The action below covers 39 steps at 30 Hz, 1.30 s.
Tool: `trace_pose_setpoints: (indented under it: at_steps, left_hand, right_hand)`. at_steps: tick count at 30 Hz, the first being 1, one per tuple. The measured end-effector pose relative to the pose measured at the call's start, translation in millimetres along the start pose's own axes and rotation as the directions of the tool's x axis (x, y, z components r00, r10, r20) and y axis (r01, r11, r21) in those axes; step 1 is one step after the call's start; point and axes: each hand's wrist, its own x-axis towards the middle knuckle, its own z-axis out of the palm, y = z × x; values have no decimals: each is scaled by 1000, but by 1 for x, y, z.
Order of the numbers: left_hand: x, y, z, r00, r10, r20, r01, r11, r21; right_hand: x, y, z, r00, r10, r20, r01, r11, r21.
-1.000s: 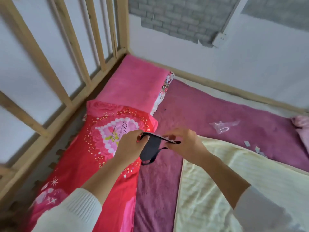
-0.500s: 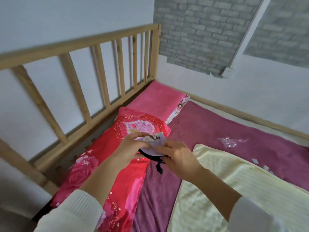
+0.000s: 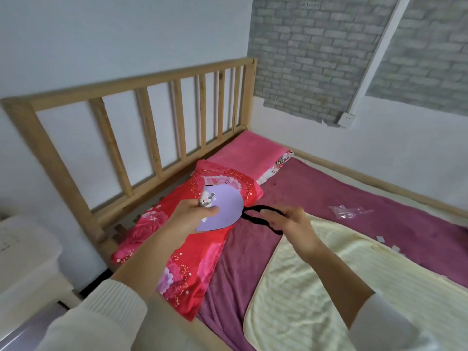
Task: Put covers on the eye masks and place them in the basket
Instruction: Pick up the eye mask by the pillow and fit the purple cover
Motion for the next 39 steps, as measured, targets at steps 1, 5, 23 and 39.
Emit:
trace_pose_setpoints:
  at_steps: [1, 5, 23, 39]
  left_hand:
    - [-3, -1, -2, 998, 32, -59, -30, 999, 32]
    - [-19, -9, -18, 974, 176, -141, -154, 977, 150]
    - [-76, -26, -153, 827, 427, -367, -266, 870, 415]
    - [-96, -46, -182, 930, 298, -218, -256, 946, 199]
  right_hand:
    - [-3, -6, 0, 998, 58, 18, -61, 972, 227]
    - [-7, -32, 10, 989, 72, 128, -146, 441, 885]
    - [-18, -77, 141, 666, 103, 738, -72, 995, -74]
    - [4, -91, 201, 939, -291, 185, 259, 949, 179]
